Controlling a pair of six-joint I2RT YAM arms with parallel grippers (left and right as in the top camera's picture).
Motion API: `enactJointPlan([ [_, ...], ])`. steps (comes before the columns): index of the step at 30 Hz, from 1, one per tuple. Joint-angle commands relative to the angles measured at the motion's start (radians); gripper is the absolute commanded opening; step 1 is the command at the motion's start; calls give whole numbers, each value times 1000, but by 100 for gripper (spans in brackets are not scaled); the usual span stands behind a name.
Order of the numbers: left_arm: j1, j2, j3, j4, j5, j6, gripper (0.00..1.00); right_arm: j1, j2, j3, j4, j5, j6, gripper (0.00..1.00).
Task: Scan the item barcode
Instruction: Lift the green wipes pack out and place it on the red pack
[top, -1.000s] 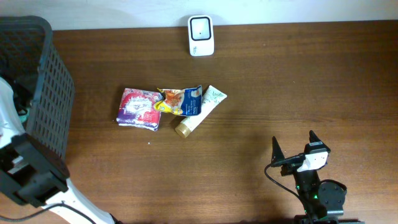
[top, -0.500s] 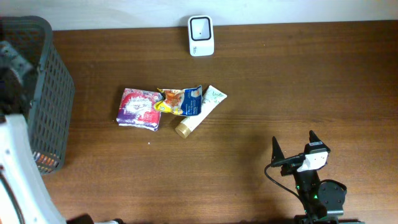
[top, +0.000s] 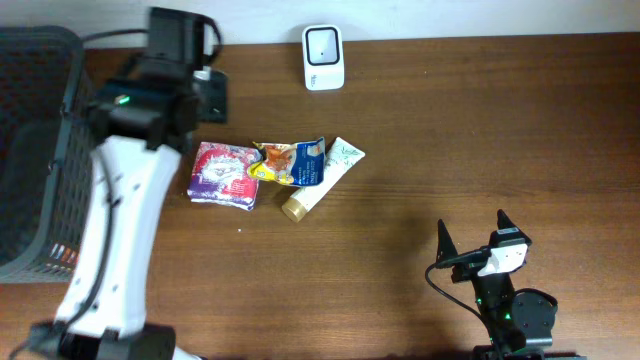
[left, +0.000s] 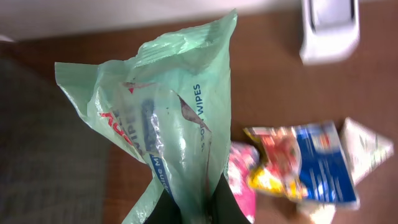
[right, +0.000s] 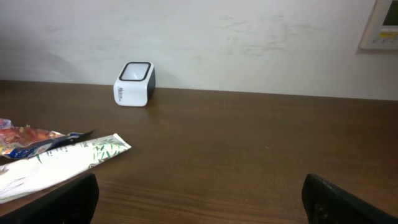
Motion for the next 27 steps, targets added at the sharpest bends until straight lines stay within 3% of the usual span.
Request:
enactJointPlan([
  [1,-9,76,-80,0,105,116,0,6,-6,-8,-2,4,8,99],
  [15,-8,130,-397,68,54,68,0,6,-6,-8,-1,4,8,99],
  [17,-8,130,-397,69,44,64,38,6,-6,-8,-1,4,8,99],
  [19,-8,130,-397,69,43,64,63,6,-6,-8,-1,4,8,99],
  [21,-8,129,-397,74,39,64,97,6,-6,-8,-1,4,8,99],
  [27,-8,82,-237,-1,-9,57,99,6,-6,-8,-1,4,8,99],
])
